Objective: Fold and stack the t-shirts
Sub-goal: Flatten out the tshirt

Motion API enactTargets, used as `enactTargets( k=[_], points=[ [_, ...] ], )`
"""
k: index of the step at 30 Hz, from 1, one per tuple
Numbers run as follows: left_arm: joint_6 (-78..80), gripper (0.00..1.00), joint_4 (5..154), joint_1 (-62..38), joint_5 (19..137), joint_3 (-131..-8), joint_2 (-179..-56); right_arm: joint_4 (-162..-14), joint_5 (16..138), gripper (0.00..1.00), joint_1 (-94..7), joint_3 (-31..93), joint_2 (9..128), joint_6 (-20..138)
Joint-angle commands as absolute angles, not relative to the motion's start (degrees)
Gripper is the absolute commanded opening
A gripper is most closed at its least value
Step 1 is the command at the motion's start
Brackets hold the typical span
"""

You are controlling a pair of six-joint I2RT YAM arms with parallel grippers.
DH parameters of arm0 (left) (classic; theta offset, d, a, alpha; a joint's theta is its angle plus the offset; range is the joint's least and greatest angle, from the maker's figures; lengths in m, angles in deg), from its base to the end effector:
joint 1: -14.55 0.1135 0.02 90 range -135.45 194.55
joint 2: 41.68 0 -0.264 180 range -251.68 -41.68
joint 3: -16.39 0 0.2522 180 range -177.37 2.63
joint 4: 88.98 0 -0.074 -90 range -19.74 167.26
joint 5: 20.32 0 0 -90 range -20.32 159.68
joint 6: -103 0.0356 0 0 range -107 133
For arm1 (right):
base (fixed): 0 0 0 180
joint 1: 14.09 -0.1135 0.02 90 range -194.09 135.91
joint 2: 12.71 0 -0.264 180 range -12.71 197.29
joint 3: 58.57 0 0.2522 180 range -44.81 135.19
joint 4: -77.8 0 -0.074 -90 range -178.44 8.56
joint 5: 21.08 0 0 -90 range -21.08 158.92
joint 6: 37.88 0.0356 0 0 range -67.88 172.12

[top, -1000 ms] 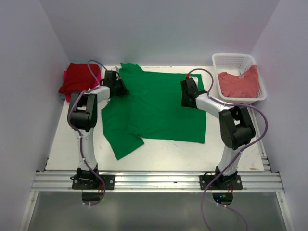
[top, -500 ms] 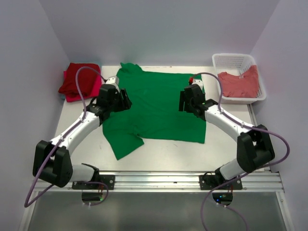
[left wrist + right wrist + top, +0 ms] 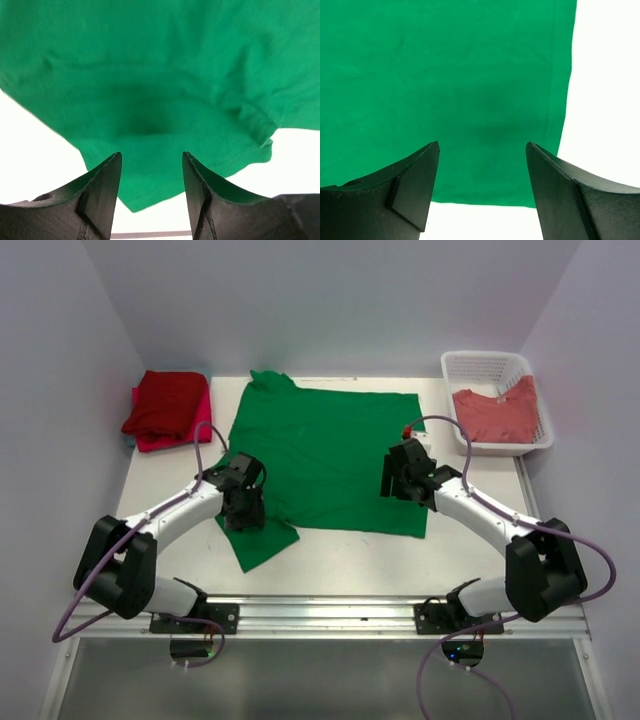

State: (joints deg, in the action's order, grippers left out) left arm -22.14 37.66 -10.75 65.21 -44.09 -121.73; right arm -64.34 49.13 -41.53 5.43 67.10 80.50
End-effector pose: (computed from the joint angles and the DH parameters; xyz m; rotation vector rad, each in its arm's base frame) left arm 0.2219 -0.1018 0.1844 -0.2604 2.8310 -0.1189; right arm 0.2537 0.1182 0.2180 0.1588 2.4259 -0.0014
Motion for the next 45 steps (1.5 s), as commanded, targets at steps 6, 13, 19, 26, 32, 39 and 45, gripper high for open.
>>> enactTargets(
  k=[6, 13, 19, 26, 32, 39, 45],
  points=[
    [-30.3, 0.55, 27.7, -15.0, 64.8, -45.3, -119.9, -59.9, 46.0, 0.76, -41.9, 5.1, 65.7, 84.3],
    [-33.0, 0.55, 25.7, -19.3, 66.7, -43.0, -119.5, -58.1, 45.4, 0.80, -41.9, 4.1, 67.1, 90.3],
    [-34.6, 0.55, 27.2, -21.5, 67.7, -39.3, -119.7, -56.4, 45.8, 0.86, -41.7, 2.7, 69.9, 94.5],
    [-34.5, 0.56, 28.8, -22.7, 66.3, -36.5, -120.1, -55.9, 45.8, 0.90, -41.8, -1.4, 67.5, 98.9],
    [-33.1, 0.33, 33.3, -23.1, 69.1, -34.4, -122.3, -52.3, 42.2, 0.87, -41.5, -5.7, 60.9, 104.9],
    [-32.4, 0.00, 35.9, -23.2, 69.4, -33.3, -122.1, -49.9, 38.2, 0.86, -41.6, -9.7, 51.9, 107.4],
    [-32.5, 0.00, 35.4, -23.2, 69.4, -34.6, -119.6, -54.7, 39.5, 0.85, -41.6, -9.7, 55.8, 107.0]
  ],
)
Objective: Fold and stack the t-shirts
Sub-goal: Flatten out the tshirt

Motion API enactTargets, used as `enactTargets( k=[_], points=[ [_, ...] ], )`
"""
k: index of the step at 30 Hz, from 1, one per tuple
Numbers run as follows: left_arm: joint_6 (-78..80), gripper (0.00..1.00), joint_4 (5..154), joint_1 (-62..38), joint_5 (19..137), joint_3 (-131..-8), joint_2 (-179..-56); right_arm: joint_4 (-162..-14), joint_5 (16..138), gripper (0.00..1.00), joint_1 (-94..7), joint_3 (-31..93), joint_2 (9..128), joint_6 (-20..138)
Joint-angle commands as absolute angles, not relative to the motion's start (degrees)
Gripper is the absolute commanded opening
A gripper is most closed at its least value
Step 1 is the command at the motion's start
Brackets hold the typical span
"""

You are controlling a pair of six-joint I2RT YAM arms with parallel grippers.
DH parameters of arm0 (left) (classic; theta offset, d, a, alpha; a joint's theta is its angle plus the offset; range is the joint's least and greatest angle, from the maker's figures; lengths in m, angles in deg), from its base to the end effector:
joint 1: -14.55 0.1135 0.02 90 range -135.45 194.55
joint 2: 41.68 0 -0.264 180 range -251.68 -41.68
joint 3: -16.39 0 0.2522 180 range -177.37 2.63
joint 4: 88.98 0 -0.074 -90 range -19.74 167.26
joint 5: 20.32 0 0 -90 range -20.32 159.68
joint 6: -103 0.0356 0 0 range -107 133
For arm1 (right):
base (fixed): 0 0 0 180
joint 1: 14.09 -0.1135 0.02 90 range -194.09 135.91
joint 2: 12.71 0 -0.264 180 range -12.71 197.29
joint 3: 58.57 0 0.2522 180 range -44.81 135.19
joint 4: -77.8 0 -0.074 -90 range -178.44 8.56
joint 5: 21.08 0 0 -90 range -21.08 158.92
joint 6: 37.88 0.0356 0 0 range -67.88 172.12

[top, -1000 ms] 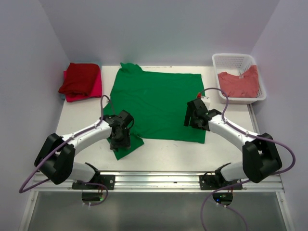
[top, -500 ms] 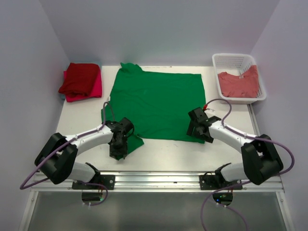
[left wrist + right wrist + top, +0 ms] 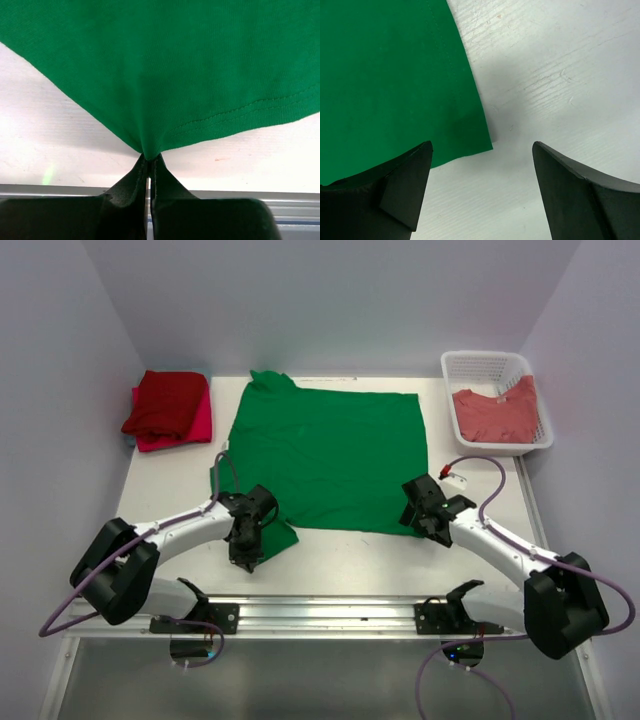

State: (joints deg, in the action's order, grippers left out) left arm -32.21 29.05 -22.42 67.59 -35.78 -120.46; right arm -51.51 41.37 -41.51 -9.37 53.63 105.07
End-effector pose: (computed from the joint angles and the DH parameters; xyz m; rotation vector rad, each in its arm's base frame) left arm 0.1580 -0.1173 0.1499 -0.2233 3.0908 0.0174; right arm 0.1806 0.0751 0.1832 0.6798 2.4487 -0.1545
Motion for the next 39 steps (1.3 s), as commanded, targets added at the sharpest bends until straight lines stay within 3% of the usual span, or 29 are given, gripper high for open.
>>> enactTargets(
  k=[1, 3, 7, 10, 13, 14, 15, 21, 27, 34, 39],
  points=[
    [-32.6, 0.00, 34.9, -23.3, 69.4, -34.7, -118.6, -55.5, 40.3, 0.84, -41.6, -10.1, 57.5, 107.1],
    [-33.0, 0.00, 34.3, -23.3, 68.7, -35.2, -117.6, -57.9, 41.2, 0.82, -41.6, -10.5, 58.8, 107.3],
    [-33.8, 0.00, 33.1, -23.5, 68.4, -35.6, -114.5, -60.5, 42.8, 0.62, -41.6, -12.3, 60.3, 107.6],
    [-34.2, 0.00, 31.7, -23.5, 67.4, -36.7, -113.4, -60.5, 43.1, 0.54, -41.5, -13.1, 59.8, 107.9],
    [-34.2, 0.00, 30.1, -23.6, 66.3, -38.5, -112.6, -60.4, 43.0, 0.27, -41.7, -14.1, 58.2, 108.1],
    [-34.2, 0.00, 29.6, -23.6, 66.0, -39.1, -112.3, -60.4, 43.0, 0.06, -41.6, -14.4, 57.8, 108.1],
    [-34.2, 0.00, 29.0, -23.6, 65.0, -39.6, -112.1, -60.3, 43.0, 0.04, -41.6, -14.6, 56.8, 108.0],
    [-33.7, 0.00, 26.9, -23.5, 57.8, -45.4, -108.7, -60.2, 44.6, 0.00, -41.6, -12.6, 52.6, 102.6],
    [-26.7, 0.00, 31.7, -23.6, 46.7, -56.2, -101.1, -65.0, 44.1, 0.00, -41.7, -4.0, 38.7, 86.0],
    [-13.2, 0.00, 42.4, -23.6, 44.6, -67.4, -92.7, -62.5, 43.3, 0.00, -41.8, 18.1, 35.1, 69.7],
    [-2.4, 0.00, 50.2, -23.6, 47.1, -71.9, -87.7, -65.4, 45.0, 0.00, -41.8, 26.5, 32.7, 63.7]
  ],
)
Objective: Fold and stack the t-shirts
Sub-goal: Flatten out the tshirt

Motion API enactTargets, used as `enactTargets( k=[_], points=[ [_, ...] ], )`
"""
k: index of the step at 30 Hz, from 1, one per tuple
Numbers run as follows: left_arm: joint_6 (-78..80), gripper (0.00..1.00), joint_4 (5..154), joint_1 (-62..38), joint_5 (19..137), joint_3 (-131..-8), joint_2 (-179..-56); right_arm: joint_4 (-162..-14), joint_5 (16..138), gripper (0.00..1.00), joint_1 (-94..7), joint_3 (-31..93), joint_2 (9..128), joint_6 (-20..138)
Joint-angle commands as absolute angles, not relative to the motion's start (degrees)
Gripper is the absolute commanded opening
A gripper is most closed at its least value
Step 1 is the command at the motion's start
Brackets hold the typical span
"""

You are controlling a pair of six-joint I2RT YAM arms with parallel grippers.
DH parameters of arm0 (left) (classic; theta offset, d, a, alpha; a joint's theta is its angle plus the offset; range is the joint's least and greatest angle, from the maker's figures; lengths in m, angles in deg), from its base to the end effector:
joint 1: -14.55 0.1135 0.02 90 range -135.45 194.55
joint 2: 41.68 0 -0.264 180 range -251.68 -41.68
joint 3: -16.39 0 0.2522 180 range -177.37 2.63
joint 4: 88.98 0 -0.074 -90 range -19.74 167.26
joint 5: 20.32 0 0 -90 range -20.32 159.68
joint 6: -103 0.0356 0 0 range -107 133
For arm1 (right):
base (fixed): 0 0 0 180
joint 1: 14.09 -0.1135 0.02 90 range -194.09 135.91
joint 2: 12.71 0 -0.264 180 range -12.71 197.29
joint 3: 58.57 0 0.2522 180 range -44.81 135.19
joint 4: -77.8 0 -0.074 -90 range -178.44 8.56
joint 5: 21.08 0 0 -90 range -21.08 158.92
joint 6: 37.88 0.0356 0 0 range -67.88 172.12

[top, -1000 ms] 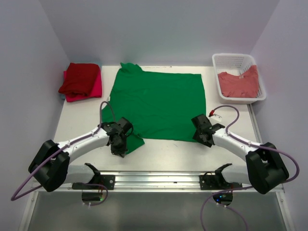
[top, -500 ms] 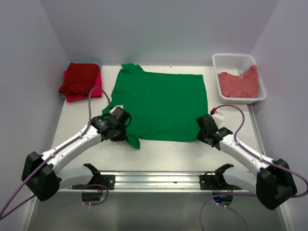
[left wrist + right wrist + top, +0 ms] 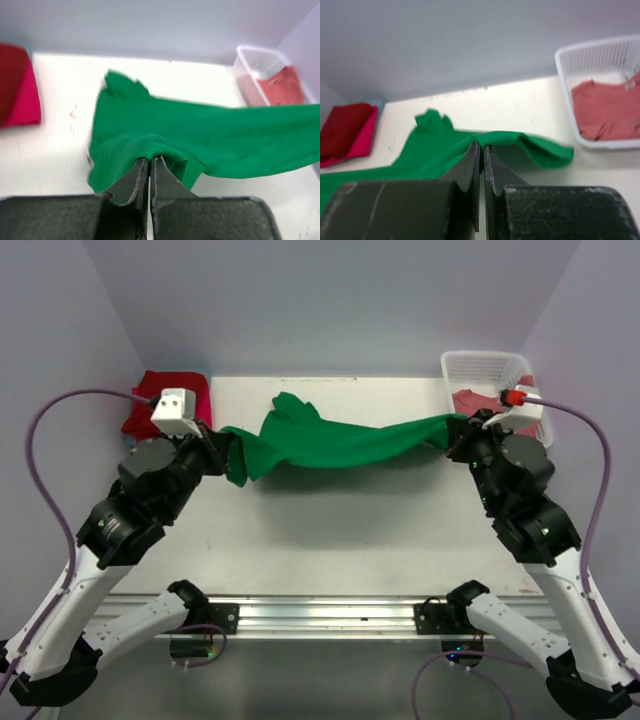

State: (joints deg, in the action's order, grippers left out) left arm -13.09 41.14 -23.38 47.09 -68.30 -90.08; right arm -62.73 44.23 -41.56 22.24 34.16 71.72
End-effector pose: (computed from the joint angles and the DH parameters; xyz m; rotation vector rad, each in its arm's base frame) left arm 0.1282 -0.0826 0.4351 -0.0952 1.8089 -0.4435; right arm 0.1440 0.0581 0.4367 0.2117 1.6517 0.2644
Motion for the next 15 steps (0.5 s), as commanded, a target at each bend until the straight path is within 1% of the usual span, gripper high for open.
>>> enactTargets(
  k=[1, 5, 8, 9, 11, 12, 13, 14, 15],
  points=[
    [-0.4, 0.00, 52.0, -23.7, 48.0, -73.1, -87.1, -66.8, 46.1, 0.00, -41.7, 27.9, 32.5, 62.3],
    [8.9, 0.00, 63.3, -23.7, 50.6, -73.3, -85.3, -76.3, 49.6, 0.00, -41.7, 29.3, 32.6, 55.7],
    [12.7, 0.00, 71.6, -23.7, 51.1, -74.3, -88.0, -80.0, 50.5, 0.00, -41.7, 31.5, 36.6, 52.1],
    [15.3, 0.00, 72.8, -23.6, 50.0, -75.4, -91.5, -80.3, 49.7, 0.00, -41.7, 33.9, 38.2, 50.2],
    [18.5, 0.00, 74.2, -23.6, 45.5, -77.9, -96.2, -78.3, 45.3, 0.00, -41.7, 38.2, 45.6, 49.4],
    [19.8, 0.00, 74.0, -23.6, 44.1, -82.0, -102.1, -77.6, 44.0, 0.00, -41.6, 43.1, 48.3, 48.5],
    [20.7, 0.00, 73.7, -23.5, 43.0, -84.4, -105.2, -76.7, 41.3, 0.00, -41.4, 46.0, 54.6, 48.0],
    [21.3, 0.00, 71.2, -23.2, 45.4, -87.5, -108.4, -74.1, 41.3, 0.00, -39.9, 49.0, 57.7, 48.7],
    [20.4, 0.00, 68.5, -20.6, 48.8, -95.6, -115.4, -72.2, 42.8, 0.00, -38.4, 55.8, 61.4, 49.5]
  ],
)
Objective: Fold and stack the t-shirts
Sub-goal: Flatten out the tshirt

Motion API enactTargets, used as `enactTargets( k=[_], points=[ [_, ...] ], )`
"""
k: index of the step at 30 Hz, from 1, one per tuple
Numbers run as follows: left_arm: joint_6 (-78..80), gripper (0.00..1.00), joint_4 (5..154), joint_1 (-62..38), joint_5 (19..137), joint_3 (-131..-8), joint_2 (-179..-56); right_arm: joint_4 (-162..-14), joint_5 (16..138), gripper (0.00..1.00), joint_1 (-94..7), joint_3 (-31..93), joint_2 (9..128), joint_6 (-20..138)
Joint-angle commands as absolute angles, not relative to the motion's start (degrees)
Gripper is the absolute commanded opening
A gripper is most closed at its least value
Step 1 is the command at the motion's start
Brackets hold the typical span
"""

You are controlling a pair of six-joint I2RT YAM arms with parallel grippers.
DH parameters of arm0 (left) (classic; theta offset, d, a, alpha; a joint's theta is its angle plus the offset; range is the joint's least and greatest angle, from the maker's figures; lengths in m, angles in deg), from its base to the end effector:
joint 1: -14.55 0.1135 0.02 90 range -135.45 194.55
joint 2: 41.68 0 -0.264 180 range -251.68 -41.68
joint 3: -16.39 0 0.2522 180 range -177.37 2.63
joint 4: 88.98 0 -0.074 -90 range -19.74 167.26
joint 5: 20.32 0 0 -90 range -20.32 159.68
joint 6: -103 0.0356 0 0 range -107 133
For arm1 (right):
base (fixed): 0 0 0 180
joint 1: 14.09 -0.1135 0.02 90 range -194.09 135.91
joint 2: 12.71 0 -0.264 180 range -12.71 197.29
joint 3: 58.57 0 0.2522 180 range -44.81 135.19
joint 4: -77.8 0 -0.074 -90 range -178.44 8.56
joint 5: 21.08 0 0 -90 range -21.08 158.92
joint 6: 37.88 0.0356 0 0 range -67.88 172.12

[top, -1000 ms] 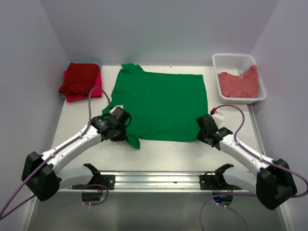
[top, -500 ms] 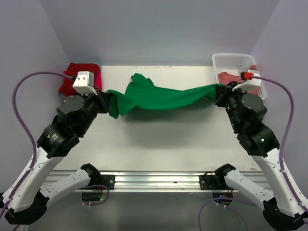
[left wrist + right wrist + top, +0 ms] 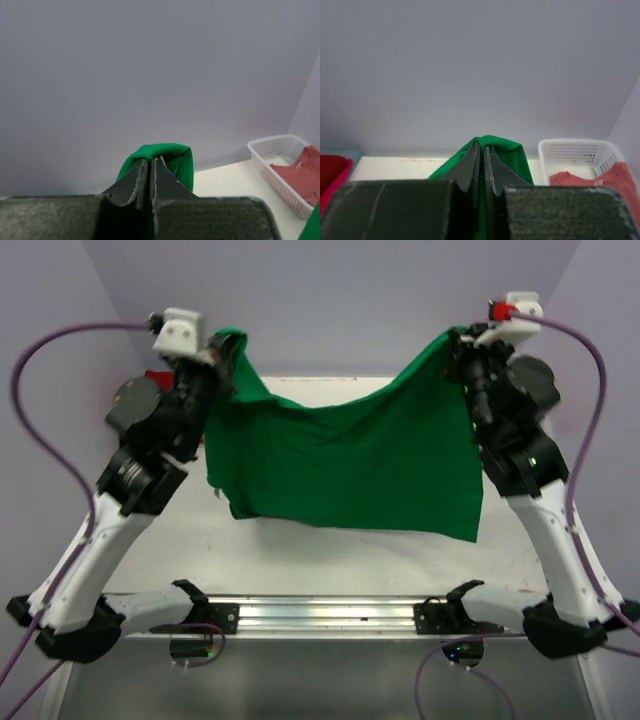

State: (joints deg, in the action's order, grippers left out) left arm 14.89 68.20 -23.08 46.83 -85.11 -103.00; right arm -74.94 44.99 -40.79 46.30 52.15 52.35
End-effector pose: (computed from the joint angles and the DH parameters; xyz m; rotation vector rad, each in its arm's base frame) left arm 0.1573 -0.1038 0.5397 0.0993 1.2936 -0.2816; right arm 0.1896 0.0792 0.5381 0.0387 1.3680 0.1129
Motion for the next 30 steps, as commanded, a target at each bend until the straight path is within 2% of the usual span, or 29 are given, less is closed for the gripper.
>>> enactTargets(
  k=[1, 2, 3, 6, 9, 10, 11, 12, 14, 15, 20, 23, 30],
  points=[
    [18.6, 0.00, 65.9, -18.2, 52.2, -100.1, -119.1, -70.3, 43.8, 0.00, -37.0, 59.7, 64.6, 50.6],
    [15.1, 0.00, 61.7, -15.3, 58.7, -104.5, -126.7, -67.4, 43.9, 0.00, -34.9, 63.3, 71.2, 51.7],
    [13.8, 0.00, 59.4, -9.6, 61.5, -114.2, -130.8, -66.6, 44.0, 0.00, -34.3, 69.9, 74.4, 51.8],
    [11.5, 0.00, 56.2, -2.4, 65.8, -130.2, -145.8, -63.0, 42.3, 0.00, -32.3, 84.4, 87.5, 53.3],
    [10.0, 0.00, 57.7, 1.5, 68.3, -136.7, -152.8, -64.9, 40.9, 0.00, -32.2, 90.7, 94.8, 50.5],
    [10.1, 0.00, 58.7, 2.0, 69.4, -135.9, -152.5, -66.8, 41.0, 0.00, -32.2, 89.3, 94.4, 49.8],
    [11.0, 0.00, 62.5, 2.2, 69.4, -134.1, -149.9, -73.4, 41.0, 0.00, -32.1, 86.5, 93.2, 48.7],
    [11.3, 0.00, 65.0, 2.2, 69.4, -128.5, -147.7, -78.5, 41.1, 0.00, -32.1, 77.7, 88.1, 48.1],
    [12.7, 0.00, 70.6, 2.2, 68.5, -123.3, -141.4, -93.1, 41.0, 0.00, -32.2, 68.0, 82.2, 46.1],
    [14.6, 0.00, 71.5, 2.2, 68.3, -120.2, -139.3, -95.9, 41.4, 0.00, -32.2, 61.3, 77.2, 46.1],
    [15.0, 0.00, 76.3, 2.1, 67.7, -107.4, -125.0, -103.5, 46.2, 0.00, -32.8, 46.4, 62.1, 45.8],
    [11.7, 0.00, 78.3, 1.9, 68.2, -94.3, -110.6, -99.0, 50.3, 0.00, -33.1, 39.6, 52.6, 46.3],
    [5.8, 0.00, 69.1, 1.5, 74.1, -82.9, -92.0, -79.7, 64.9, 0.00, -33.4, 36.0, 39.3, 50.7]
  ],
)
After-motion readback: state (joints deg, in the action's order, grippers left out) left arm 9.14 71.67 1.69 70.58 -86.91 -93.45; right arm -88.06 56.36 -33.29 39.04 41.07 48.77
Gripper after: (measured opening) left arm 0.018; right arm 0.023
